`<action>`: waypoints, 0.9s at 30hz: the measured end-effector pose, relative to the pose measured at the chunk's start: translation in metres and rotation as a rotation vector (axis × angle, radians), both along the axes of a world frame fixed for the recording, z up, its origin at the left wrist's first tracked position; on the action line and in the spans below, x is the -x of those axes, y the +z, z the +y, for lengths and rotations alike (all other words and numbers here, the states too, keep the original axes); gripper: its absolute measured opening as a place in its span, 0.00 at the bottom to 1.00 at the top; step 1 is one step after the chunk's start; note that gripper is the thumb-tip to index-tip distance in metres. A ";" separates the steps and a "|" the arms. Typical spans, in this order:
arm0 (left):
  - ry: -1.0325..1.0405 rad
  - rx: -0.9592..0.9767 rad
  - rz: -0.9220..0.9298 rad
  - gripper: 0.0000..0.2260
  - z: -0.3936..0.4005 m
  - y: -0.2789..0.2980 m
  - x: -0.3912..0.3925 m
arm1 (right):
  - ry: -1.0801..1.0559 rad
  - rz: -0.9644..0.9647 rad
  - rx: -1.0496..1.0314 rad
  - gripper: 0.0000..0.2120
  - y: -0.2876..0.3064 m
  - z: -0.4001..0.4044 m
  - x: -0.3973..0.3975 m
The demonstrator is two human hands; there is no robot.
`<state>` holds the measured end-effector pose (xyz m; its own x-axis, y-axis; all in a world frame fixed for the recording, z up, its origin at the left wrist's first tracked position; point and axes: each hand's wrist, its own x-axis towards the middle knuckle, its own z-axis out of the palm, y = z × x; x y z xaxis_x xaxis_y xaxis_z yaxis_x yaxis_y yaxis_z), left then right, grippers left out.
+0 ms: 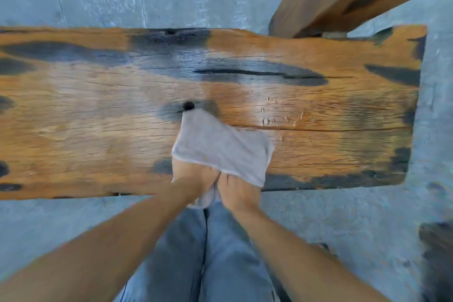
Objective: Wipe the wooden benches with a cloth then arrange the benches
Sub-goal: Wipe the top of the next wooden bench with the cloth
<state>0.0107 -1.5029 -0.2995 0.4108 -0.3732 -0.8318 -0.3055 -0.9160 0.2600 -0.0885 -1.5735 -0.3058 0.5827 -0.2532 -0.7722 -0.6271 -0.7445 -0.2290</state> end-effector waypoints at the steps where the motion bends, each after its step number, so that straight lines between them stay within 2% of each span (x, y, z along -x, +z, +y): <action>1: -0.128 0.026 -0.102 0.16 -0.029 -0.006 -0.030 | -0.092 -0.051 0.023 0.14 -0.009 -0.025 -0.034; 2: -0.221 0.046 -0.150 0.11 -0.066 -0.010 -0.066 | -0.227 -0.227 0.119 0.15 -0.030 -0.053 -0.071; 3: -0.193 0.107 -0.195 0.09 -0.094 -0.014 -0.094 | -0.379 -0.268 0.185 0.16 -0.035 -0.081 -0.113; 5: -0.245 0.190 -0.371 0.19 -0.124 -0.027 -0.137 | -0.577 -0.297 0.297 0.20 -0.040 -0.122 -0.171; 7: -0.252 0.163 -0.519 0.27 -0.143 -0.038 -0.155 | -0.659 -0.402 0.300 0.22 -0.044 -0.135 -0.189; 9: -0.198 0.187 -0.548 0.30 -0.135 -0.040 -0.144 | -0.680 -0.395 0.315 0.24 -0.044 -0.117 -0.168; 11: -0.255 0.221 -0.544 0.31 -0.094 -0.037 -0.100 | -0.618 -0.291 0.350 0.26 -0.035 -0.069 -0.113; 12: -0.273 0.230 -0.491 0.31 -0.065 -0.032 -0.074 | -0.583 -0.242 0.336 0.28 -0.028 -0.040 -0.081; 15: -0.258 0.212 -0.345 0.30 0.028 -0.015 0.011 | -0.562 -0.062 0.207 0.43 -0.001 0.037 0.000; 16: -0.273 0.180 -0.295 0.29 0.052 -0.012 0.035 | -0.511 0.019 0.160 0.43 0.003 0.058 0.022; 17: -0.305 0.114 -0.237 0.28 0.071 -0.005 0.052 | -0.444 0.027 0.135 0.39 0.004 0.074 0.039; 19: -0.354 -0.001 -0.155 0.28 0.085 0.001 0.063 | -0.387 0.046 0.160 0.23 -0.002 0.069 0.043; 22: -0.352 0.088 -0.240 0.28 0.054 -0.002 0.038 | -0.448 0.023 0.245 0.24 -0.018 0.014 0.018; 25: -0.370 0.268 -0.320 0.28 -0.032 -0.013 -0.014 | -0.650 -0.211 0.397 0.23 -0.017 -0.068 -0.020; 27: -0.415 0.312 -0.388 0.30 -0.105 -0.026 -0.048 | -0.720 -0.333 0.450 0.23 -0.022 -0.130 -0.051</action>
